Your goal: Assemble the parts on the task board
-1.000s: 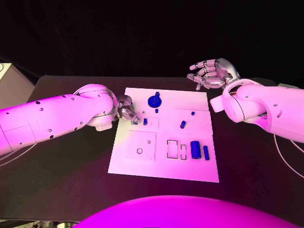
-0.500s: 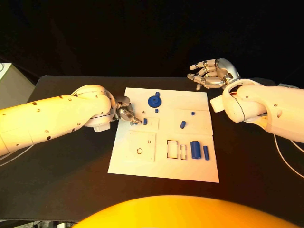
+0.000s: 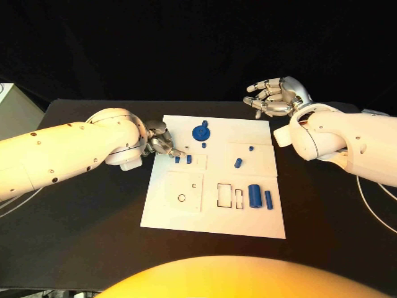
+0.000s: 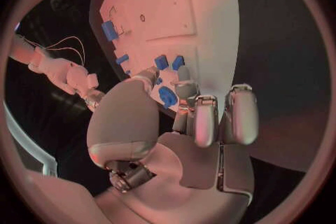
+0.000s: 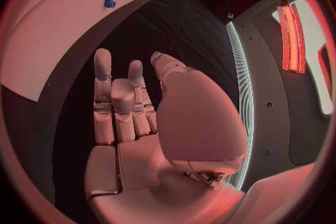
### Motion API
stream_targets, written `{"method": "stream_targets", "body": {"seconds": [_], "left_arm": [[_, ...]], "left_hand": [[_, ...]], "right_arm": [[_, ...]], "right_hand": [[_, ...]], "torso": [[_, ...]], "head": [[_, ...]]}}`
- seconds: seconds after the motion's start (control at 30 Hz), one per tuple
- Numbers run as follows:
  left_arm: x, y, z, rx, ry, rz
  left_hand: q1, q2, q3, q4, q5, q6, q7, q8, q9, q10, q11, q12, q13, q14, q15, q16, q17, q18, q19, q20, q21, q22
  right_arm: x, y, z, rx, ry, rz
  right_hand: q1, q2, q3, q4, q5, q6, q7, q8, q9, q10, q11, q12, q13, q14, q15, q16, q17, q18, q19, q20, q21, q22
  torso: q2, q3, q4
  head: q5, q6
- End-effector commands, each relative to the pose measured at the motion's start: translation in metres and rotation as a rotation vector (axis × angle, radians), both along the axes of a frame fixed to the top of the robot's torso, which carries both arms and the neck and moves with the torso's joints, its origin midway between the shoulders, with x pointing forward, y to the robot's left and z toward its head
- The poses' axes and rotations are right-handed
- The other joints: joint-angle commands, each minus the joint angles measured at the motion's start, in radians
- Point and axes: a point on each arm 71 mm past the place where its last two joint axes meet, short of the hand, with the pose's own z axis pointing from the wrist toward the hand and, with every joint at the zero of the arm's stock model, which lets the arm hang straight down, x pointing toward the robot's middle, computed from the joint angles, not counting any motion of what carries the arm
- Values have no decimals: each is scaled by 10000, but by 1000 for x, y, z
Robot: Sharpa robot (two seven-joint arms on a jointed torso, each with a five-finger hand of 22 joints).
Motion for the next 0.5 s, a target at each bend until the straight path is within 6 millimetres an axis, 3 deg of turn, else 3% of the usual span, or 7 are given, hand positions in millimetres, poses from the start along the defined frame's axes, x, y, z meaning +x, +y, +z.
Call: {"method": "stream_targets", "body": {"seconds": [0.03, 0.17, 0.23, 0.33, 0.4, 0.47, 0.5], "left_arm": [[1, -1, 5, -719, -252, 210], [0, 1, 12, -1765, -367, 265], [1, 0, 16, -2470, -551, 226], [2, -4, 23, -3552, -983, -17], [3, -10, 28, -4218, -1439, -356], [5, -17, 33, -4600, -1985, -793], [5, -20, 34, -4682, -2187, -964]], "left_hand": [[146, 106, -324, -7, 0, -144, 20, 71, -62, -226, 27, -232, -345, 846, 73, -71, 1932, 37, -124, 5, -100, -42], [689, 342, -839, -7, 137, -723, 268, -20, -269, -1479, 252, -1518, -2173, 563, 263, -535, 1108, 273, -853, 157, -773, -1111], [1330, 507, -702, -27, 239, -1393, 586, -246, -471, -2341, 559, -1991, -2492, -124, 529, -1406, -314, 633, -2123, 372, -1940, -2822], [2086, 531, -262, -27, 251, -1789, 856, -411, -719, -2956, 796, -2354, -2841, -739, 753, -2004, -1268, 860, -2918, 544, -2811, -3887], [2968, 358, 504, -46, 221, -2104, 1001, -595, -982, -3740, 1009, -3027, -3386, -2061, 933, -3308, -3163, 1224, -4375, 700, -4381, -5793], [3650, 92, 1302, -144, 196, -2296, 1205, -792, -1257, -4107, 1185, -3656, -3981, -3713, 1127, -4847, -5187, 1215, -4753, 887, -4998, -6128], [3789, 6, 1512, -178, 195, -2359, 1214, -851, -1333, -4175, 1205, -3812, -4140, -3856, 1148, -4955, -5289, 1223, -4809, 915, -5131, -6204]], "right_arm": [[0, 1, 0, -40, -81, 133], [-1, 1, 0, -37, -75, 125], [0, 1, -1, -35, -78, 114], [0, 0, -1, -31, -84, 103], [0, 0, -1, -25, -90, 99], [0, 0, -1, -18, -98, 100], [0, 0, -1, -17, -102, 100]], "right_hand": [[-60, 5, -41, -5, 40, -63, 1, 57, 9, 59, -13, -47, -8, -24, -27, -47, -9, 198, 52, 12, -43, -13], [-60, 5, -41, -5, 40, -63, 1, 57, 9, 59, -13, -47, -8, -24, -27, -47, -9, 198, 52, 12, -43, -13], [-60, 5, -41, -5, 40, -63, 1, 57, 9, 59, -13, -47, -8, -24, -27, -47, -9, 198, 52, 12, -43, -13], [-60, 5, -41, -5, 40, -63, 1, 57, 9, 59, -13, -47, -8, -24, -27, -47, -9, 198, 52, 12, -43, -13], [-60, 4, -46, -6, 41, -77, 4, 57, 7, 54, -12, -48, -24, -29, -25, -64, -19, 197, 54, 12, -52, -20], [-32, 9, -36, -21, 47, -84, 3, 60, 5, 43, -13, -52, -41, -40, -25, -85, -34, 195, 52, 13, -62, -27], [-14, 15, -26, -29, 51, -79, 2, 67, 7, 38, -15, -54, -52, -40, -25, -83, -24, 195, 50, 13, -68, -31]], "torso": [[7, 2, -7], [11, 8, -9], [4, 7, -5], [-2, 6, 0], [-2, 6, -2], [2, 5, 2], [3, 4, 2]], "head": [[-7, 20], [-17, 27], [-45, 46], [-60, 61], [-73, 74], [-100, 103], [-112, 125]]}}
